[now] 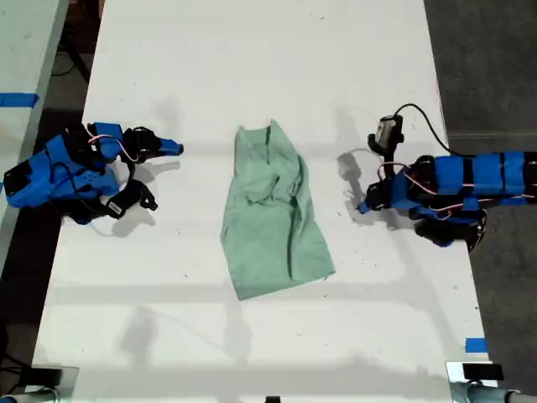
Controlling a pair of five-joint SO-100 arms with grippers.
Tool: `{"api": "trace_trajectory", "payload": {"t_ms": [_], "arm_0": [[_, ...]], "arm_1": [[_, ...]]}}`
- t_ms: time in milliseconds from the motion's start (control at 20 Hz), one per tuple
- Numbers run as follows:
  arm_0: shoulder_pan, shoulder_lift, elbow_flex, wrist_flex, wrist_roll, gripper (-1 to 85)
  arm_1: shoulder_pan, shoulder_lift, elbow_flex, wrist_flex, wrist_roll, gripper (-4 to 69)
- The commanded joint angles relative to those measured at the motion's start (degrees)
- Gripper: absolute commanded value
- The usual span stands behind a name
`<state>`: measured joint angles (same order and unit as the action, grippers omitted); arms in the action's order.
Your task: Fold t shirt
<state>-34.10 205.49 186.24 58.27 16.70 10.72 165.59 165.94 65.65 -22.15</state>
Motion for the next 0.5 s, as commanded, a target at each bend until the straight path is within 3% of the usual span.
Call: {"api": "trace_trajectory", "payload": {"t_ms": [0, 50, 100, 450], "arm_0": [[-0.44, 0.53, 2.11, -0.26, 0.18, -0.3], [-0.35, 0.53, 2.11, -0.26, 0.18, -0.3], [-0.26, 0.53, 2.11, -0.26, 0.18, -0.3], [0.00, 0.62, 2.11, -0.26, 0.09, -0.3]], "arm_1": [[3.34, 17.05, 5.98, 4.22, -3.34, 1.5], [5.10, 29.79, 8.79, 11.78, -3.69, 1.5], [5.27, 35.77, 10.11, 14.94, -5.19, 2.2], [5.19, 35.33, 10.11, 14.85, -4.48, 2.2]]}}
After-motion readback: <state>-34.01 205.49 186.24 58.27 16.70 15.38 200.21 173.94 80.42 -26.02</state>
